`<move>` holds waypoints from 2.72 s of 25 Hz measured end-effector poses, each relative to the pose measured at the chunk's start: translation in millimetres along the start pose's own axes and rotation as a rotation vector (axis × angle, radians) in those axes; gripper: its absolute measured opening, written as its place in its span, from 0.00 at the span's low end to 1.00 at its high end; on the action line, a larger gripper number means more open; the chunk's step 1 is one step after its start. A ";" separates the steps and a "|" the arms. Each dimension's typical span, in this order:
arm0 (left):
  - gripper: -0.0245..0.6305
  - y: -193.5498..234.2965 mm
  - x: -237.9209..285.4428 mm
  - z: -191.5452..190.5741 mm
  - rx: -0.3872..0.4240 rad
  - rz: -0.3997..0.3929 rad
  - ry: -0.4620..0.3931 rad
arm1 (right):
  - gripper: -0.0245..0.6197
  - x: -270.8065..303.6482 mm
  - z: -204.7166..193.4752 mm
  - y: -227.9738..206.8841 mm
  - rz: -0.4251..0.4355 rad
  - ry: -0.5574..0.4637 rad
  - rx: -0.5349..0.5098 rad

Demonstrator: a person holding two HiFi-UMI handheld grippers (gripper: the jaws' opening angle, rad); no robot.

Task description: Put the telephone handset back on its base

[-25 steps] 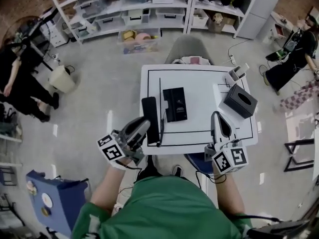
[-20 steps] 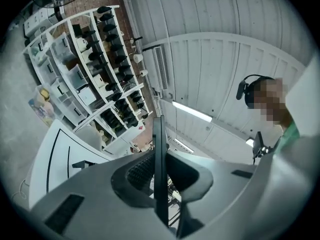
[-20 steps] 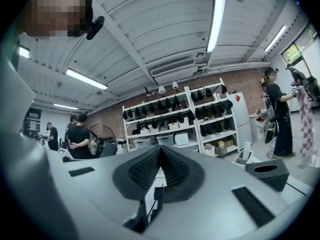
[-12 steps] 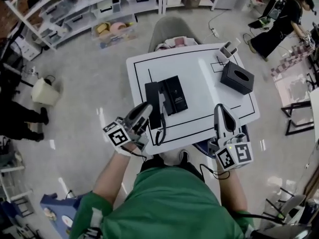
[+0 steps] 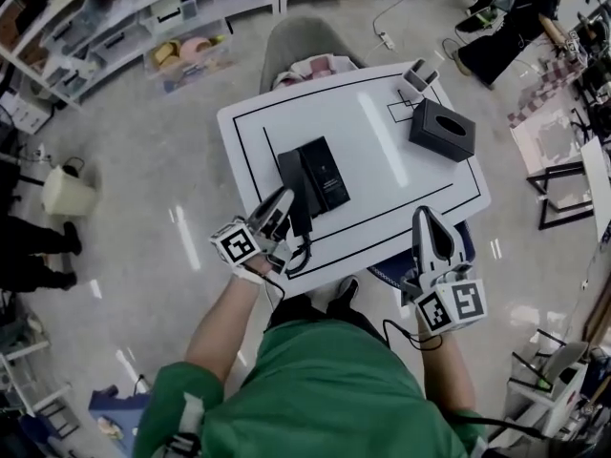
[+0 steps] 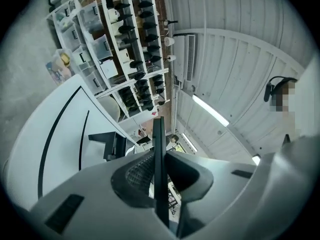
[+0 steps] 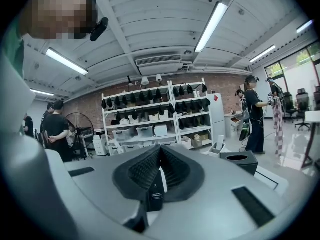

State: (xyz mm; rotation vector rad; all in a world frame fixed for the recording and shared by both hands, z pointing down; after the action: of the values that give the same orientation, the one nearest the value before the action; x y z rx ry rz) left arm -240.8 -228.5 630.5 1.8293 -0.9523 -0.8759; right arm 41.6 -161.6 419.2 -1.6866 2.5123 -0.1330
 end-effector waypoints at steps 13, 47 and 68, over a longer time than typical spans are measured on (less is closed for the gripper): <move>0.17 57.2 16.6 -35.4 -0.121 0.148 -0.081 | 0.07 -4.3 -1.4 -24.0 0.005 0.062 -0.018; 0.17 52.9 48.5 -36.9 0.246 0.370 0.242 | 0.07 -16.9 -4.8 -44.9 0.146 0.044 0.017; 0.32 44.2 29.1 -16.6 0.234 0.378 0.174 | 0.07 -9.7 6.9 -41.4 0.161 0.010 0.019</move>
State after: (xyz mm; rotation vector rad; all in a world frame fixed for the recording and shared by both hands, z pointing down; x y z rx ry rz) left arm -224.6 -262.1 671.5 1.7987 -1.2753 -0.3801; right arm 84.2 -168.3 418.4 -1.4731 2.6312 -0.1509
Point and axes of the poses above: the fingertips, and each gripper's own axes: x forward along the fingers, y to its left, z out of its top, the point moved 6 cm from there along -x, backward along the fingers, and after that the axes turned 14 degrees about -y, right-handed, at the moved point
